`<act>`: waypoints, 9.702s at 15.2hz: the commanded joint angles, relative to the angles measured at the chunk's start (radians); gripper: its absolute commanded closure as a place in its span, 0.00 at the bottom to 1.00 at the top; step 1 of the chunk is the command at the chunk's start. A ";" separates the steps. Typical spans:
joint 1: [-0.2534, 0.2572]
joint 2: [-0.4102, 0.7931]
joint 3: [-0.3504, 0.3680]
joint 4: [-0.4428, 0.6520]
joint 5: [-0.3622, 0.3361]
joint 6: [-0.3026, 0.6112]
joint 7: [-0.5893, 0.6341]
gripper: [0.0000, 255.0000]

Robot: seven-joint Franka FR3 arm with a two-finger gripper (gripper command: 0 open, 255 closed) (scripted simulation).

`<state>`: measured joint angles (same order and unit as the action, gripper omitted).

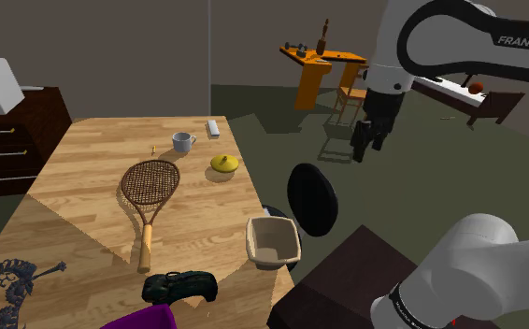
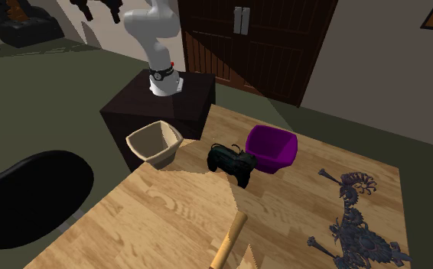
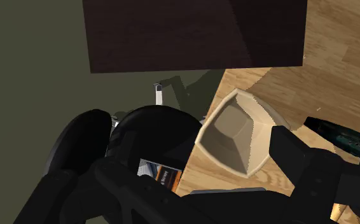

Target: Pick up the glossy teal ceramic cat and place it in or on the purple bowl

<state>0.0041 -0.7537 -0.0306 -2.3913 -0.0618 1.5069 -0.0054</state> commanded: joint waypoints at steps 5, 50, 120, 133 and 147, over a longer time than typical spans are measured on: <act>0.048 0.076 0.042 -0.034 0.015 0.121 -0.015 0.00; 0.481 1.274 0.329 0.349 -0.506 0.931 0.160 0.00; 0.571 1.067 0.511 0.666 -0.295 0.394 0.131 1.00; 0.656 1.188 0.517 0.739 -0.348 0.405 0.235 1.00; 0.665 1.258 0.495 0.679 -0.396 0.523 0.281 1.00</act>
<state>0.6684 0.4932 0.4669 -1.7104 -0.4580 2.0346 0.2762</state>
